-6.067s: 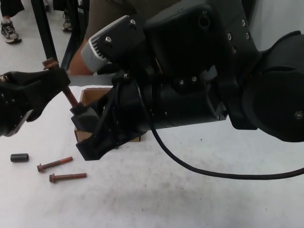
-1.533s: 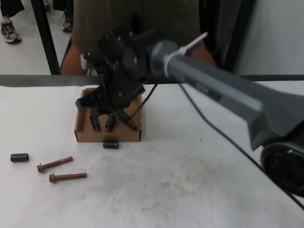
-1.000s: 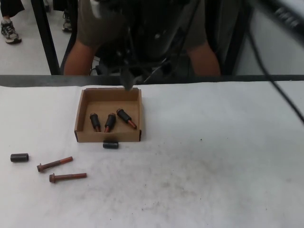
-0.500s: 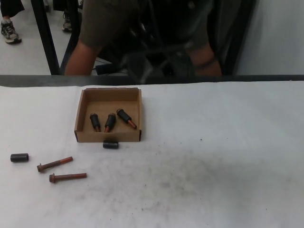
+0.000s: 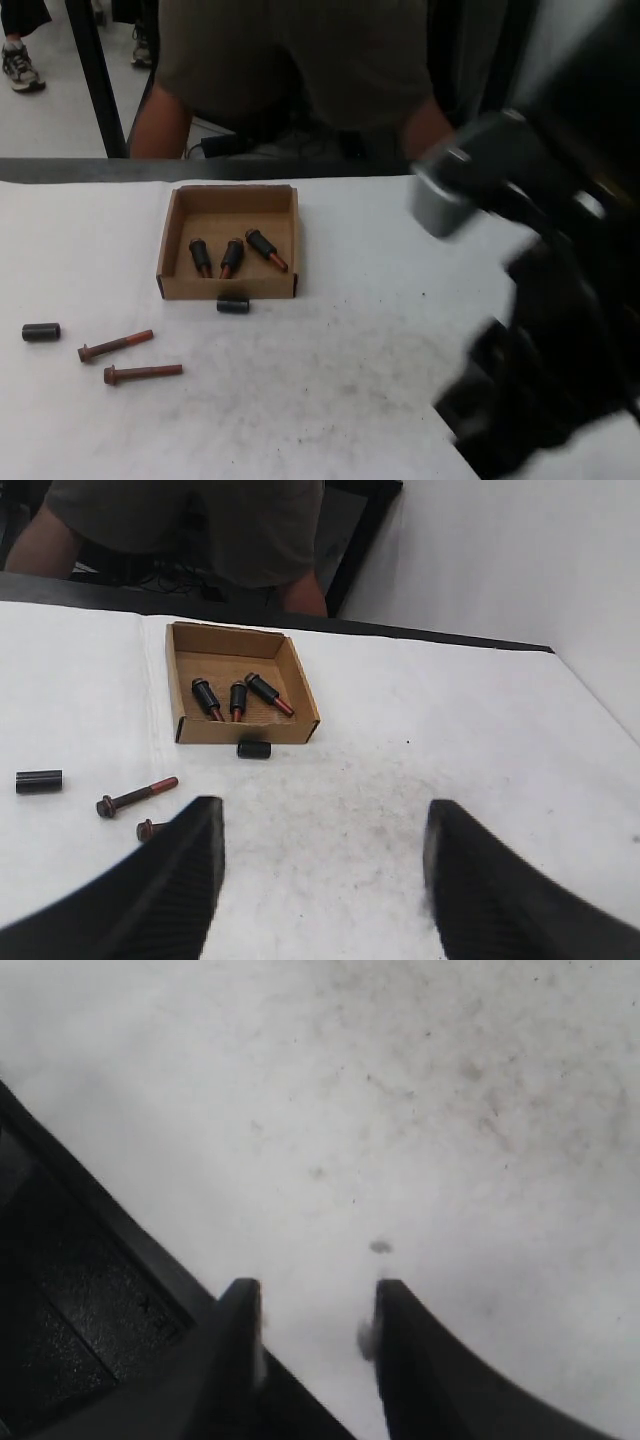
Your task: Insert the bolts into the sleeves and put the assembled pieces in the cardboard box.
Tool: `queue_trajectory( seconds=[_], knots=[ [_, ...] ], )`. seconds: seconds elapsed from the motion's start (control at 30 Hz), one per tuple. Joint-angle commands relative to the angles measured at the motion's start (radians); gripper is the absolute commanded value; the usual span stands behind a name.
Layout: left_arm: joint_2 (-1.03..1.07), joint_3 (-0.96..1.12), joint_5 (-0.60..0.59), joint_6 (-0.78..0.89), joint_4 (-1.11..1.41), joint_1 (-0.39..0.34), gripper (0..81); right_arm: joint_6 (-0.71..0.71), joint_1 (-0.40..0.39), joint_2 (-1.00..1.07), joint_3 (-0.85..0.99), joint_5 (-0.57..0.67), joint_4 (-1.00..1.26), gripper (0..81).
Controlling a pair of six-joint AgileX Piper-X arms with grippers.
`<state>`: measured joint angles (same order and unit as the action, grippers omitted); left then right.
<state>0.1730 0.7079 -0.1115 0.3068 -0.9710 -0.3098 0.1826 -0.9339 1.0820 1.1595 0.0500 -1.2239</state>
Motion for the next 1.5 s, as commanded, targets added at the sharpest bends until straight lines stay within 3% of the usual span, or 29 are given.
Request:
queue_trajectory(
  seconds=[0.0, 0.2, 0.3, 0.4, 0.57, 0.77, 0.97, 1.27, 1.47],
  knots=[
    [-0.007, 0.004, 0.013, -0.009, 0.004, -0.001, 55.2, 0.030, -0.005, -0.066, -0.103, 0.007, 0.063, 36.6],
    [-0.007, 0.004, 0.013, -0.009, 0.004, -0.001, 55.2, -0.021, -0.005, -0.145, -0.187, 0.007, 0.158, 36.6],
    [-0.007, 0.004, 0.013, -0.009, 0.004, -0.001, 55.2, -0.183, -0.005, -0.119, -0.187, 0.007, 0.176, 35.8],
    [-0.007, 0.004, 0.013, -0.009, 0.004, -0.001, 55.2, -0.369, -0.002, -0.051, -0.187, -0.004, 0.192, 29.3],
    [-0.007, 0.004, -0.006, -0.009, 0.004, -0.001, 55.2, -0.526, -0.002, 0.155, -0.154, -0.074, 0.267, 28.7],
    [-0.007, 0.004, -0.096, -0.009, 0.004, -0.001, 55.2, -0.659, -0.002, 0.472, 0.016, -0.074, 0.433, 30.3],
    [-0.007, 0.004, -0.100, -0.009, 0.004, -0.001, 55.2, -0.857, -0.002, 0.781, 0.317, -0.067, 0.520, 30.3],
    [-0.007, 0.004, -0.100, -0.009, 0.004, -0.001, 55.2, -0.885, -0.002, 1.090, 0.688, -0.062, 0.502, 30.3],
    [-0.007, 0.004, -0.100, -0.009, 0.004, -0.001, 55.2, -0.881, -0.006, 1.165, 0.748, -0.015, 0.413, 30.3]
  ],
)
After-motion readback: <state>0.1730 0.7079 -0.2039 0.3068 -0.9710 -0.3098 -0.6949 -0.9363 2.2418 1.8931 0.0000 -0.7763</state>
